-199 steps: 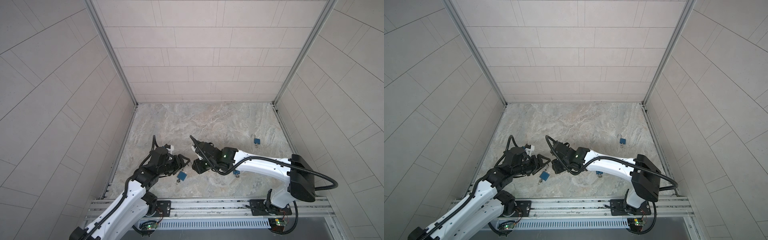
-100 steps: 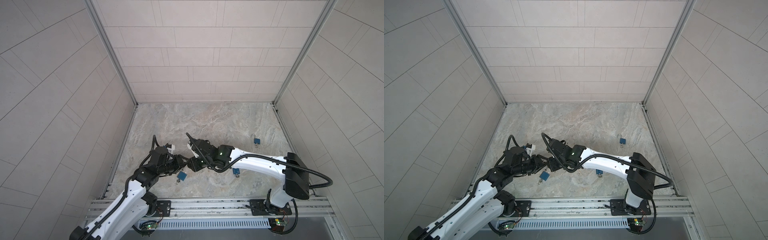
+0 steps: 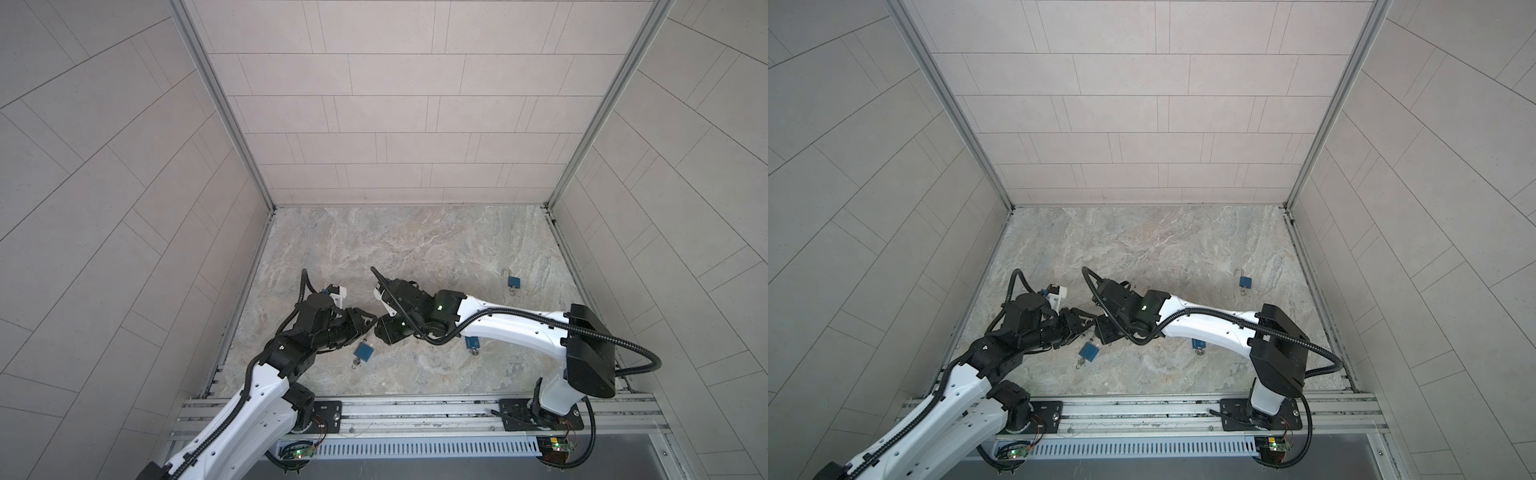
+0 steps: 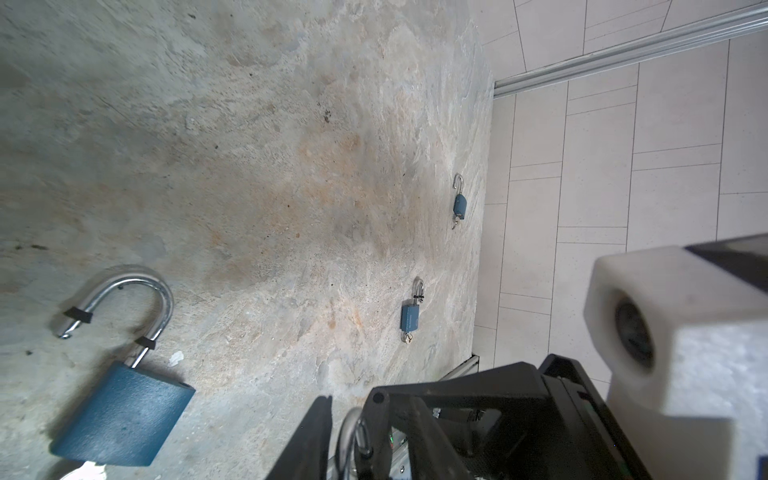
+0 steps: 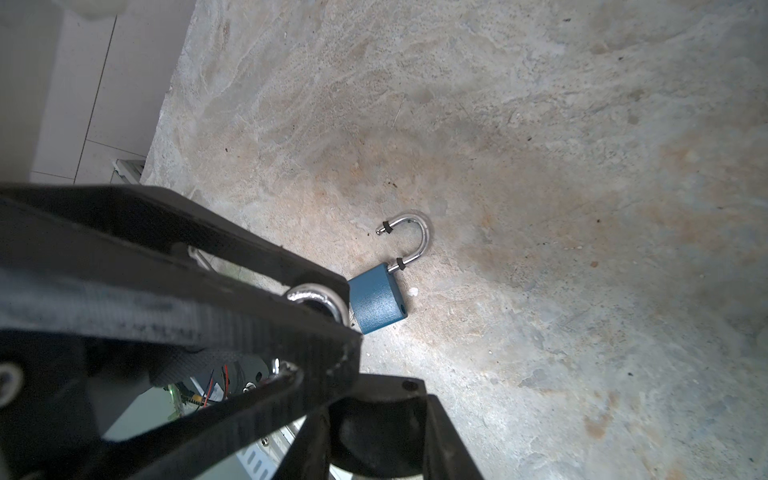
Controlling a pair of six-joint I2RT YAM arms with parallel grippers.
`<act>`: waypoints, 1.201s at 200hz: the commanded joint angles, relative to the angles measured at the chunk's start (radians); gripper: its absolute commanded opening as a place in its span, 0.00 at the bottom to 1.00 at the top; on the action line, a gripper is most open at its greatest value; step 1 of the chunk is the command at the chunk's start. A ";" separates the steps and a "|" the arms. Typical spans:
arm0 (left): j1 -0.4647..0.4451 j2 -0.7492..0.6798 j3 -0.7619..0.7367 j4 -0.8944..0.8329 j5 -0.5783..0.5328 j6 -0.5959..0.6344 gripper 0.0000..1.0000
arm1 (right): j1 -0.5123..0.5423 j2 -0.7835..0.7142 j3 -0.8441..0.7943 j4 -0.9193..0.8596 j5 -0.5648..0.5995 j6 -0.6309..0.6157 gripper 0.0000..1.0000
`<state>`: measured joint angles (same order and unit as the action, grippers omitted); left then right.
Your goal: Lock with the key
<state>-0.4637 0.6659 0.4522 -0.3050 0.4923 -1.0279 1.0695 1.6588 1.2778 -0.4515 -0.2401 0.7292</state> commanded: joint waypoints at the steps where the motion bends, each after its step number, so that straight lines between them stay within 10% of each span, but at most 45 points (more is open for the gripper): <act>1: -0.004 -0.017 0.028 -0.017 -0.028 0.015 0.35 | -0.003 0.004 0.001 0.021 0.002 -0.003 0.17; 240: -0.003 0.002 0.038 -0.036 -0.037 0.049 0.21 | -0.003 -0.004 -0.012 0.033 -0.010 -0.004 0.17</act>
<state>-0.4652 0.6651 0.4824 -0.3580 0.4458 -0.9867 1.0676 1.6588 1.2583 -0.4294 -0.2478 0.7292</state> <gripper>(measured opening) 0.213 0.339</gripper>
